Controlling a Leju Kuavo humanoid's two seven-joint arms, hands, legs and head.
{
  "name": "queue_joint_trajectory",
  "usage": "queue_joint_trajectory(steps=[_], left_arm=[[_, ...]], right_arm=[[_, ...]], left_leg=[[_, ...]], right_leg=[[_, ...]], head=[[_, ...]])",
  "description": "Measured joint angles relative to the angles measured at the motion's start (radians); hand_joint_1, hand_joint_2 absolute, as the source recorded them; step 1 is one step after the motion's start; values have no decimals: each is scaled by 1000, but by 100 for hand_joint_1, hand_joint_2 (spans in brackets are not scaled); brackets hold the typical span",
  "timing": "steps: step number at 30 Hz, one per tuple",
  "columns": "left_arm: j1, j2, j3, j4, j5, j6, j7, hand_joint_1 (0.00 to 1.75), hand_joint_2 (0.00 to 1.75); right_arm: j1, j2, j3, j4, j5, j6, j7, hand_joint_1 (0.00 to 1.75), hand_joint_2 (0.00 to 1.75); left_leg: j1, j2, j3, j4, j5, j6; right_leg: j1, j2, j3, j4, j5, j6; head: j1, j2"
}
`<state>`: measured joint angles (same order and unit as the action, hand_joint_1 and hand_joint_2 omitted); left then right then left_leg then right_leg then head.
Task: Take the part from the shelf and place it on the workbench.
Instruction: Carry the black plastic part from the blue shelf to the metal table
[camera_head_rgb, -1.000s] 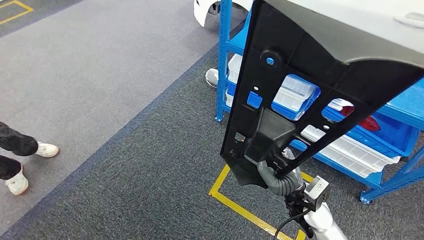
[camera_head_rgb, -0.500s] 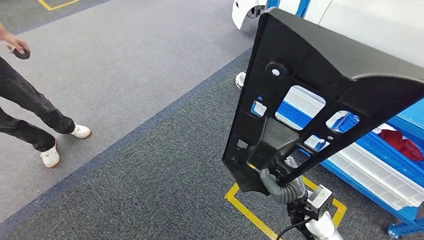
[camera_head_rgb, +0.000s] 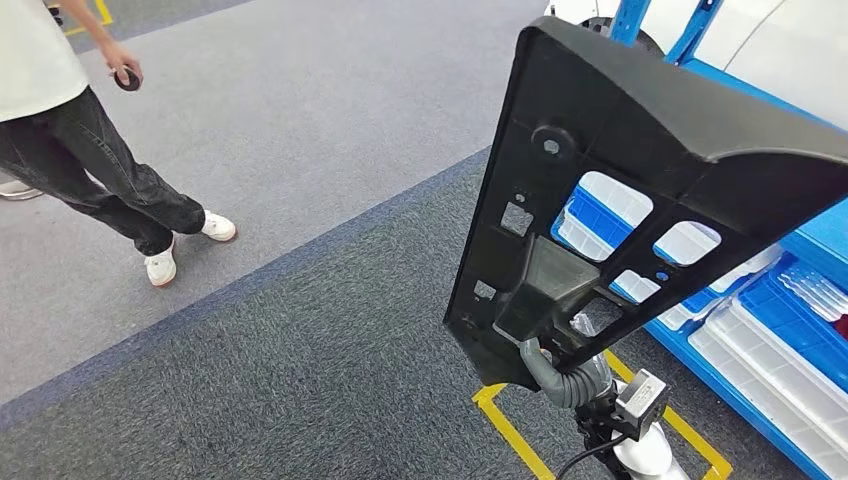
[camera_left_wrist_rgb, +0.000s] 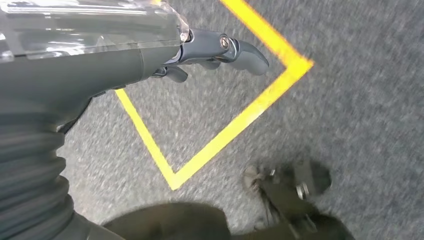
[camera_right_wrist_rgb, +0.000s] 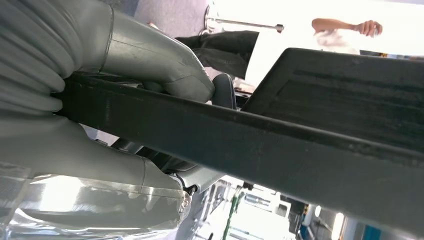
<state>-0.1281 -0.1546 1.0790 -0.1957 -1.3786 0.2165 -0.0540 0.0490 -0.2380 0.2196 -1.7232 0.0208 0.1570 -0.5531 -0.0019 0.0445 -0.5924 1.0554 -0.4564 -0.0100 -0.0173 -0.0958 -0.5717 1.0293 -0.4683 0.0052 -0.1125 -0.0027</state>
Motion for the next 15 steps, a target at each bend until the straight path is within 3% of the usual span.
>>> queue_joint_trajectory(steps=[1,3,4,6,8,9,10,11,12,13,15], left_arm=[[1,0,-1,0,-6,-2,5,0,175],[5,0,-4,0,-16,-10,11,0,175],[8,0,-4,0,-20,-13,13,0,175],[9,0,-8,0,-26,-16,14,0,175],[7,0,-15,0,-32,-15,12,0,175],[8,0,-19,0,-35,-13,11,0,175],[9,0,-22,0,-37,-10,9,0,175],[11,-1,-25,0,-38,-7,7,0,175],[11,-1,-27,0,-40,-4,7,0,175],[11,-1,-29,0,-42,-2,6,0,175],[8,-3,-33,0,-44,2,6,0,175]], right_arm=[[1,0,0,-1,0,-5,0,166,175],[6,1,0,-6,0,-15,1,166,175],[10,1,0,-10,0,-20,1,166,175],[21,5,-4,-19,0,-28,-1,166,175],[39,11,-9,-24,0,-30,-4,166,175],[51,13,-12,-25,1,-31,-5,166,175],[62,15,-14,-25,1,-31,-5,166,175],[71,17,-16,-27,2,-32,-6,166,175],[78,17,-17,-30,4,-33,-6,166,175],[83,18,-19,-34,8,-34,-7,166,175],[89,18,-23,-46,15,-34,-7,166,175]], left_leg=[[-4,9,10,-23,4,9],[-6,-7,8,-28,5,25],[-5,-17,10,-33,8,31],[0,-36,17,-42,15,43],[0,-55,18,-43,18,50],[-1,-67,17,-42,18,52],[-3,-80,17,-40,18,52],[-3,-93,17,-39,17,52],[-4,-107,18,-37,16,51],[-3,-118,18,-35,15,50],[-6,-136,19,-35,14,43]], right_leg=[[2,-8,2,0,-1,5],[3,-24,7,-2,-2,17],[1,-18,9,1,-7,22],[-4,25,-10,49,-42,30],[-6,74,-67,169,-101,31],[-5,84,-98,229,-122,32],[-5,87,-119,263,-125,31],[-5,89,-123,261,-109,31],[-6,93,-108,221,-76,29],[-7,104,-79,154,-36,26],[-6,127,-29,33,11,22]], head=[[0,0],[0,0],[0,0],[0,0],[0,0],[0,0],[0,0],[0,0],[0,0],[0,0],[0,0]])
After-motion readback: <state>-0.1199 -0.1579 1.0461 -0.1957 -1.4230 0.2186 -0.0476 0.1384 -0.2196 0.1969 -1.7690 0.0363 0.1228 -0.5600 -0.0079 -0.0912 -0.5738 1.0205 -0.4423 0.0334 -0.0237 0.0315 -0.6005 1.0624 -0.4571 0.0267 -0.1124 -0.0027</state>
